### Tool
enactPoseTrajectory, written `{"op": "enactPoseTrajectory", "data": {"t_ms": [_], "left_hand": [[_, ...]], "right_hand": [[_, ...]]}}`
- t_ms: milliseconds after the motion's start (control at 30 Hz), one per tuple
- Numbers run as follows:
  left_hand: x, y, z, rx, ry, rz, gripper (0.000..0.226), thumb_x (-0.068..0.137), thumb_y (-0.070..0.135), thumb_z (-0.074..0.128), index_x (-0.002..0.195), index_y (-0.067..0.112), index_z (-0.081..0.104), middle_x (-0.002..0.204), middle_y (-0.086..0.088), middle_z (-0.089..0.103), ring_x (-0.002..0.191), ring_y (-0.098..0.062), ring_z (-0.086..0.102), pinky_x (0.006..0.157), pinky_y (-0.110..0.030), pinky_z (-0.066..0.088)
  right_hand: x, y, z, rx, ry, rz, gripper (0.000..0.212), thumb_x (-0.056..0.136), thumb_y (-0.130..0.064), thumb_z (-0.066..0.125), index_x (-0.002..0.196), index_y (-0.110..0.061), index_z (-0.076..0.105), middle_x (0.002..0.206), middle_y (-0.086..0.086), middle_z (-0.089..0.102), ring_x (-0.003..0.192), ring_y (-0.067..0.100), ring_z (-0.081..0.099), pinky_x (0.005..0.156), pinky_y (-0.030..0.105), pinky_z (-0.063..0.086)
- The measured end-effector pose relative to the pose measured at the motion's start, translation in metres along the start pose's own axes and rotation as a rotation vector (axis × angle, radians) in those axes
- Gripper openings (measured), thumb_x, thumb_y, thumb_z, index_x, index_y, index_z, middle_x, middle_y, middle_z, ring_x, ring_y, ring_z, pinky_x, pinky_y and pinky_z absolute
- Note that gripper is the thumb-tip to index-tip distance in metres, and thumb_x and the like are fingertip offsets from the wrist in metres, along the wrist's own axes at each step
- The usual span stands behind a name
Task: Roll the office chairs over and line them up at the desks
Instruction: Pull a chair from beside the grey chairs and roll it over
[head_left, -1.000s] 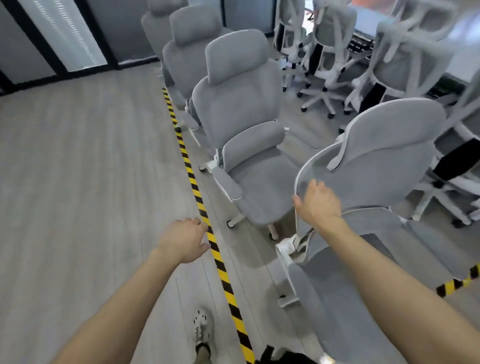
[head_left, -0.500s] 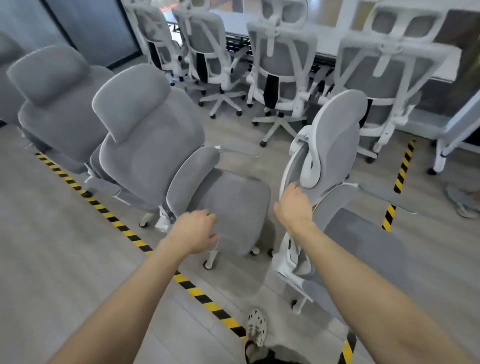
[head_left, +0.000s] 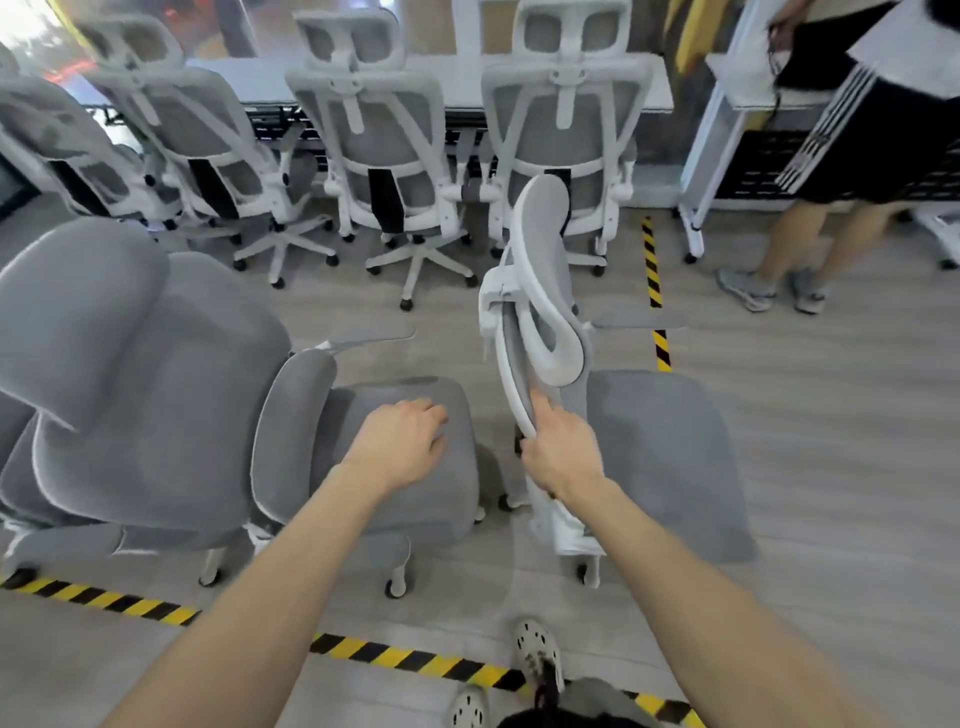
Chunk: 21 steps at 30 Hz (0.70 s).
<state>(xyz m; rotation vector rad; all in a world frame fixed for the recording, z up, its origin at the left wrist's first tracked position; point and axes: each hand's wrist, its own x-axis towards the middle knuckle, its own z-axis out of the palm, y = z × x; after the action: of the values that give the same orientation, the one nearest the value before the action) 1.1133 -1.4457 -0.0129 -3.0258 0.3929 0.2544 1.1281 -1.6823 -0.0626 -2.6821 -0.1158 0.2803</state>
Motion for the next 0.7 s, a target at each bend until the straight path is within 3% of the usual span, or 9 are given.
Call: {"op": "enactPoseTrajectory", "data": {"t_ms": [100,200,267,400,433,500,567,633,700], "left_hand": [[0.0,-0.001,0.001,-0.031,0.016,0.088,0.039,0.111,0.04,0.053,0.14,0.018,0.065,0.134,-0.006,0.067,0.124,-0.033,0.066,0.097,-0.044,0.053],[-0.001,0.0,0.006,-0.121,0.087,0.175,0.034,0.108,0.036,0.058,0.134,0.018,0.07,0.129,-0.006,0.07,0.121,-0.034,0.068,0.095,-0.046,0.057],[-0.001,0.005,0.008,-0.177,0.173,0.218,0.032,0.105,0.033,0.063,0.133,0.019,0.07,0.124,-0.005,0.071,0.117,-0.033,0.069,0.092,-0.046,0.059],[0.001,0.025,0.002,-0.285,0.329,0.257,0.048,0.096,0.029,0.075,0.141,0.017,0.064,0.133,-0.005,0.065,0.124,-0.032,0.063,0.098,-0.047,0.057],[0.001,0.03,-0.002,-0.311,0.349,0.279,0.056,0.094,0.03,0.077,0.146,0.017,0.061,0.142,-0.006,0.061,0.131,-0.031,0.059,0.104,-0.047,0.055],[0.006,0.039,-0.007,-0.329,0.371,0.352,0.073,0.089,0.034,0.08,0.154,0.015,0.052,0.155,-0.008,0.053,0.142,-0.03,0.051,0.118,-0.047,0.048],[0.013,0.046,-0.01,-0.307,0.369,0.411,0.087,0.085,0.044,0.082,0.158,0.013,0.047,0.161,-0.009,0.048,0.149,-0.032,0.047,0.125,-0.05,0.042],[0.022,0.054,-0.011,-0.251,0.336,0.451,0.098,0.085,0.061,0.079,0.162,0.012,0.044,0.165,-0.01,0.046,0.154,-0.032,0.042,0.13,-0.051,0.036],[0.031,0.065,-0.008,-0.174,0.305,0.509,0.103,0.086,0.077,0.071,0.161,0.011,0.045,0.165,-0.011,0.047,0.156,-0.031,0.04,0.133,-0.051,0.031]], "right_hand": [[-0.031,0.013,-0.008,0.009,-0.011,0.035,0.073,0.099,-0.013,0.061,0.166,-0.025,0.034,0.129,0.01,0.067,0.105,0.037,0.065,0.084,0.044,0.054],[-0.063,0.035,-0.019,0.04,-0.031,0.082,0.075,0.102,-0.013,0.062,0.169,-0.031,0.035,0.143,0.009,0.064,0.123,0.036,0.062,0.1,0.044,0.051],[-0.088,0.055,-0.025,0.034,-0.017,0.122,0.073,0.1,-0.012,0.067,0.166,-0.033,0.042,0.145,0.006,0.064,0.127,0.035,0.062,0.103,0.044,0.05],[-0.139,0.099,-0.024,-0.086,0.151,0.219,0.054,0.085,0.002,0.062,0.133,-0.022,0.06,0.114,0.003,0.055,0.097,0.04,0.064,0.079,0.045,0.048],[-0.15,0.106,-0.023,-0.157,0.214,0.245,0.048,0.081,0.003,0.059,0.125,-0.017,0.059,0.11,0.004,0.052,0.095,0.04,0.062,0.079,0.043,0.045],[-0.17,0.109,-0.021,-0.263,0.372,0.226,0.041,0.081,-0.001,0.061,0.121,-0.012,0.058,0.115,0.008,0.053,0.104,0.038,0.059,0.093,0.044,0.047],[-0.18,0.099,-0.018,-0.238,0.494,0.076,0.048,0.087,-0.012,0.07,0.133,-0.007,0.059,0.13,0.012,0.056,0.121,0.036,0.057,0.113,0.046,0.047],[-0.179,0.085,-0.017,-0.172,0.501,-0.057,0.065,0.093,-0.029,0.077,0.149,-0.004,0.055,0.148,0.013,0.055,0.141,0.034,0.052,0.129,0.043,0.037],[-0.168,0.081,-0.018,-0.137,0.428,-0.026,0.093,0.094,-0.055,0.077,0.164,-0.006,0.04,0.169,0.011,0.042,0.161,0.03,0.034,0.137,0.043,0.023]]}}
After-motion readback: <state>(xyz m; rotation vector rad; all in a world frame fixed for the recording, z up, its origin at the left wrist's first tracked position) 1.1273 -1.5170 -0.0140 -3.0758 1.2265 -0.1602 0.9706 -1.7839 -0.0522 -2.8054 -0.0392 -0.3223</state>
